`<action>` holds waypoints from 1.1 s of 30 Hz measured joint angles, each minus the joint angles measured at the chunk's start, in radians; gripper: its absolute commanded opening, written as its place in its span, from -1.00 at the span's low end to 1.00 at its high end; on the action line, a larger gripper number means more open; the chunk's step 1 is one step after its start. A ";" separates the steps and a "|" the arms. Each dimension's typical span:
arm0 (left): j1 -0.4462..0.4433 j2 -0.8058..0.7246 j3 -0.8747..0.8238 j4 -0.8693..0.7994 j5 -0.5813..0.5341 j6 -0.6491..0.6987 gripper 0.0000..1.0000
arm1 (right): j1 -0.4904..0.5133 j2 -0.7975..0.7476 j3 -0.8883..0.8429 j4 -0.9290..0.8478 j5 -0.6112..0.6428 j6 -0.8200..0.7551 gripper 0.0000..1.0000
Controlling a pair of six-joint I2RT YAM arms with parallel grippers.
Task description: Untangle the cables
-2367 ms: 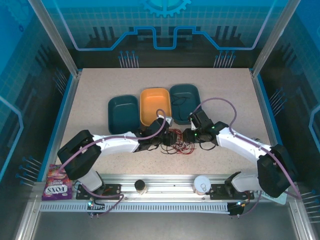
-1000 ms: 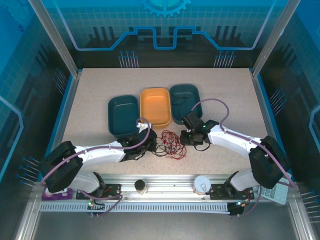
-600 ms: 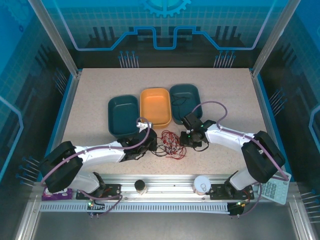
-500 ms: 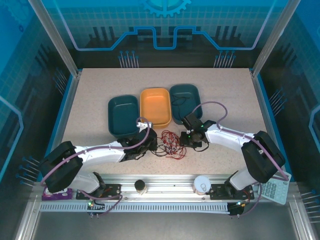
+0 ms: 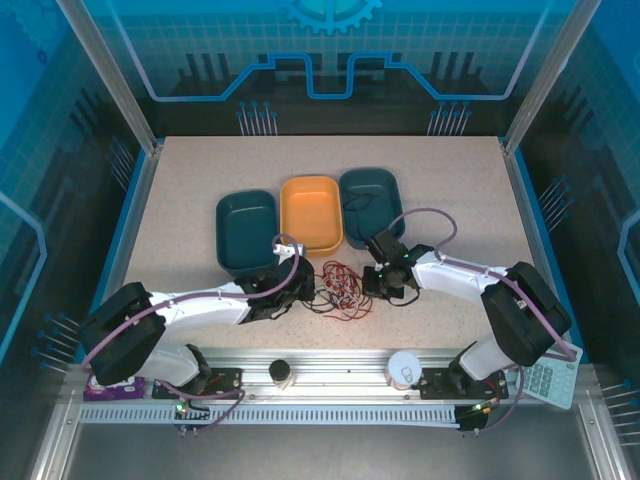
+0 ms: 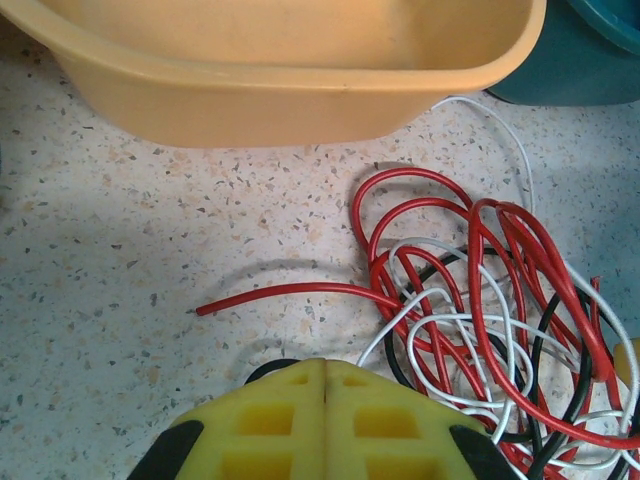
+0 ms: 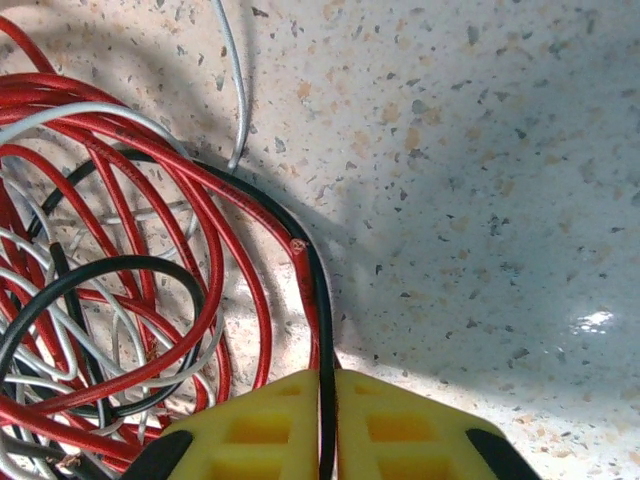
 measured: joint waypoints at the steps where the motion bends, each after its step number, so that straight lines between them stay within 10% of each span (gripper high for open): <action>1: 0.000 0.000 0.000 0.000 0.000 0.000 -0.97 | 0.000 -0.006 0.000 -0.005 0.004 -0.002 -0.83; 33: 0.000 -0.017 -0.020 0.000 -0.027 -0.026 -1.00 | 0.024 -0.329 0.279 -0.198 0.301 -0.341 -1.00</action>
